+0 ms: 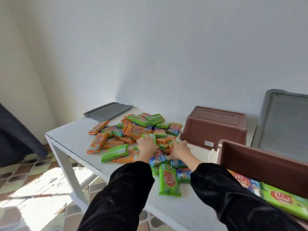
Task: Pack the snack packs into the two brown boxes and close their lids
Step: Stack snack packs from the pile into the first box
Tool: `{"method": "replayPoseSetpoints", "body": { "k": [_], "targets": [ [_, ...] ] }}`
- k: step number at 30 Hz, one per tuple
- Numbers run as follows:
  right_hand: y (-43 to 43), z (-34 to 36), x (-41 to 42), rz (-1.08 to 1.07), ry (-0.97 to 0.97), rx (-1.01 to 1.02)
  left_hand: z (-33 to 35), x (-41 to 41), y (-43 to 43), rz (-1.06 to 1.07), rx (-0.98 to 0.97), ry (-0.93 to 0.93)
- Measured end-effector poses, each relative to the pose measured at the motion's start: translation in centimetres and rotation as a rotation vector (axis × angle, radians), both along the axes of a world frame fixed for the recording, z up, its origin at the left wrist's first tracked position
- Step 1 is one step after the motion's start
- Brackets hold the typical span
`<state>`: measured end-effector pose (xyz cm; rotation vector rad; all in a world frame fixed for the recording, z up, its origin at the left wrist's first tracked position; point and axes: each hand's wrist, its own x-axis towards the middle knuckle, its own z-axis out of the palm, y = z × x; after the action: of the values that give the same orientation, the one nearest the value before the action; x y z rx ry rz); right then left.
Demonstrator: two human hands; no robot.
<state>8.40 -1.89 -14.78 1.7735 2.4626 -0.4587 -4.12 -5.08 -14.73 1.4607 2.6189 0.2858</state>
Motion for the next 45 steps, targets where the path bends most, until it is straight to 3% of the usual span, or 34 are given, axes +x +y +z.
{"method": "replayPoseSetpoints", "body": {
  "k": [7,10,14,18,24,28,36,40,45],
  "targets": [
    [0.1,5.7,2.4,-0.028,0.294,-0.083,2.3,-1.0,-0.3,-0.024,0.202,-0.271],
    [0.5,9.6,5.5,0.008,0.335,-0.036,5.8,-0.1,-0.6,-0.193,0.266,-0.34],
    [0.0,13.9,12.0,0.0,0.354,0.02,10.1,3.8,-1.2,-0.523,0.325,-0.291],
    [-1.9,15.3,19.2,0.009,0.187,0.138,12.1,9.4,-1.1,-0.882,0.23,-0.207],
    [-5.0,12.3,27.8,0.018,-0.039,0.043,10.1,18.0,0.3,-1.243,0.001,-0.071],
    [-5.9,8.6,30.4,0.046,-0.178,-0.033,7.3,22.2,1.2,-1.34,-0.121,0.031],
    [-6.2,3.0,32.3,0.031,-0.343,0.117,2.8,25.0,2.5,-1.374,-0.217,0.125],
    [-5.7,2.0,32.0,0.045,-0.351,0.088,2.4,25.4,2.5,-1.416,-0.221,0.321],
    [-5.3,1.9,31.7,0.042,-0.282,0.141,2.5,26.2,2.3,-1.415,-0.186,0.371]
  ]
}}
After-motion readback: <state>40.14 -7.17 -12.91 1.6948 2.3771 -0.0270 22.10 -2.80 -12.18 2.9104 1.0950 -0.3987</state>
